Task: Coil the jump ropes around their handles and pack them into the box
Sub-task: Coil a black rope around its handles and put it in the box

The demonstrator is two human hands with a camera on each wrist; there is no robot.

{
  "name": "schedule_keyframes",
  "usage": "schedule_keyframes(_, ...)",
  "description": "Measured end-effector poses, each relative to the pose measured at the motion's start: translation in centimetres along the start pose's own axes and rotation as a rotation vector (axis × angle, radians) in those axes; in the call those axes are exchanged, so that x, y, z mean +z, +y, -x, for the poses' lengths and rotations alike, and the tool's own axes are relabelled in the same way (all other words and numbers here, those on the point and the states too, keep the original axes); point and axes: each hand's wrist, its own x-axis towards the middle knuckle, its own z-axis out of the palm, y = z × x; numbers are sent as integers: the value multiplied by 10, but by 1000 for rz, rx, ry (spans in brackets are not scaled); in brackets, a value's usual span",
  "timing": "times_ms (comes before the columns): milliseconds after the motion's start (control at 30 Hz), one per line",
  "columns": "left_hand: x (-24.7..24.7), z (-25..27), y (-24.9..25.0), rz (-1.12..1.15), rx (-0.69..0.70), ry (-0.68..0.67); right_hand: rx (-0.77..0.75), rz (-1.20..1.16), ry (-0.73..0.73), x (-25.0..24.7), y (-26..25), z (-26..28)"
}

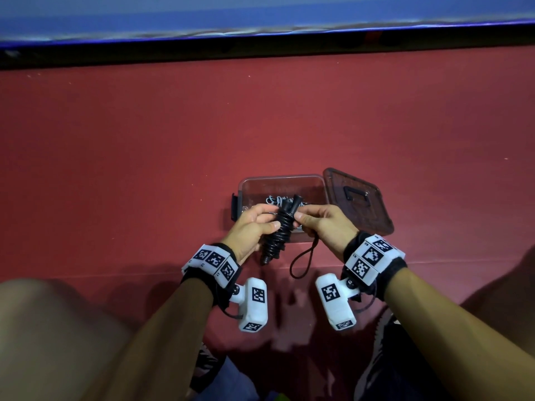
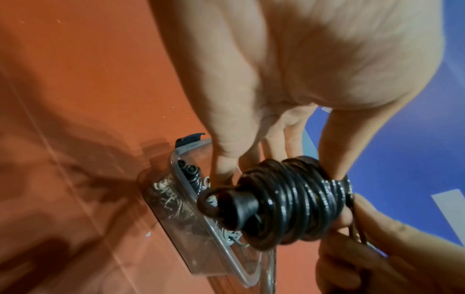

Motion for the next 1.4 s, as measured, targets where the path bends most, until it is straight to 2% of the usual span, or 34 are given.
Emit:
schedule_keyframes(67, 2, 1, -1, -14, 19, -15, 6, 23, 51, -1, 1, -2)
schedule_keyframes(167, 2, -1, -5, -214, 78, 7, -5, 106, 86, -1, 1, -1)
schedule_keyframes(233, 1, -3, -8, -246, 126, 34, -23, 126, 94, -2, -1, 1)
schedule_keyframes(400, -2, -3, -7, -146, 106, 26, -58, 49, 129, -2, -4, 4)
schedule_keyframes(533, 0, -3, -3, -29, 78, 6, -97, 116, 87, 0, -7, 5)
schedule_keyframes(667, 0, -3, -5, 3, 78, 15, -77, 91, 122, 1, -9, 4)
schedule_keyframes(800, 1, -1, -3, -59, 83, -18, -53, 95, 132, 1, -5, 3)
schedule_keyframes(900, 1, -3, -5, -233, 107, -49, -51, 165, 159, 0, -1, 1)
schedule_keyframes(1000, 0, -4, -10, -350, 165, -7, -52, 208, 149, 0, -1, 1)
schedule_keyframes(1200, 3, -2, -4, -202, 189, 43, -131, 174, 124, 3, -12, 7)
schedule_keyframes(1300, 1, -4, -4, -172, 150, 80, -176, 165, 89, 3, -14, 7)
schedule_keyframes(1400, 0, -3, -3, -149, 109, 43, -183, 183, 48, 6, -12, 9)
